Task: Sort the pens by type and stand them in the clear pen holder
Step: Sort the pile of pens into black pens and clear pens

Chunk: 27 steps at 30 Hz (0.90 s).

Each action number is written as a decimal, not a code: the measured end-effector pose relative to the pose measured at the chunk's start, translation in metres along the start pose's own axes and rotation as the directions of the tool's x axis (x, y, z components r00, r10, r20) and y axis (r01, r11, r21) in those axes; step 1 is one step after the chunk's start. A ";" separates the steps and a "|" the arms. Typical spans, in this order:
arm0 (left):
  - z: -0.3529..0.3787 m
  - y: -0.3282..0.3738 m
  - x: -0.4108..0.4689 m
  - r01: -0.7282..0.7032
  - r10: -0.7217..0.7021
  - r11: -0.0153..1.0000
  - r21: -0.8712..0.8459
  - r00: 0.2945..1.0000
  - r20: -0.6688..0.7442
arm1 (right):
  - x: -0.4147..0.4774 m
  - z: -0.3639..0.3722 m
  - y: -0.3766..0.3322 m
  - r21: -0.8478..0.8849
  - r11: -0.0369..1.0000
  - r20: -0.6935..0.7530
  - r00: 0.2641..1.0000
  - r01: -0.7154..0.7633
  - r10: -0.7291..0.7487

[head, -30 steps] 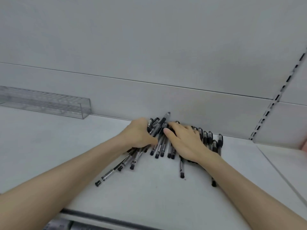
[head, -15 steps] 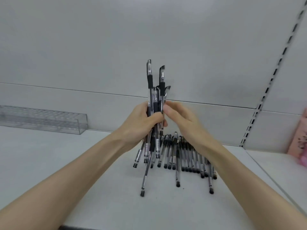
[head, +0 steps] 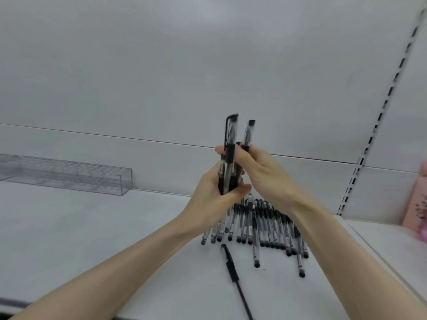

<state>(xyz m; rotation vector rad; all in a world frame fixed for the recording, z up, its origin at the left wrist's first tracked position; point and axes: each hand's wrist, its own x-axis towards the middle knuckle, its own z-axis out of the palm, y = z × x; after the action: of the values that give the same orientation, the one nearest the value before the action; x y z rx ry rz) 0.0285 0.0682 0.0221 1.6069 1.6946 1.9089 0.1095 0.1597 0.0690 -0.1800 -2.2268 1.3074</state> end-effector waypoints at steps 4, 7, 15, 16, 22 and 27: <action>-0.001 -0.003 0.003 0.036 -0.036 0.999 0.005 0.999 -0.014 | -0.007 0.006 0.011 0.023 0.998 0.013 0.999 -0.051 0.051; -0.002 -0.001 0.003 0.073 -0.073 0.997 -0.026 0.997 0.005 | -0.009 0.011 0.018 0.029 0.999 0.021 0.999 -0.042 0.041; -0.003 -0.009 -0.002 0.141 -0.141 0.990 -0.017 0.990 0.009 | 0.008 0.008 0.015 0.094 0.994 -0.050 0.997 -0.053 0.058; -0.005 -0.011 -0.003 0.162 -0.162 0.987 -0.016 0.987 0.006 | 0.010 0.008 0.018 0.117 0.992 -0.048 0.997 -0.054 0.060; -0.012 -0.019 -0.004 0.280 -0.279 0.960 -0.016 0.960 0.030 | 0.017 0.013 0.026 0.160 0.981 0.005 0.994 -0.110 0.111; -0.012 -0.020 -0.003 0.249 -0.249 0.968 -0.025 0.968 0.000 | 0.023 0.019 0.021 0.207 0.978 -0.114 0.993 -0.018 0.043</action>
<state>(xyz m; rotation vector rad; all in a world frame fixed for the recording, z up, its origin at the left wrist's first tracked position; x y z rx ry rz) 0.0107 0.0652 0.0072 1.3102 1.7707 1.8022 0.0771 0.1649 0.0531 -0.2089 -1.9831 1.4939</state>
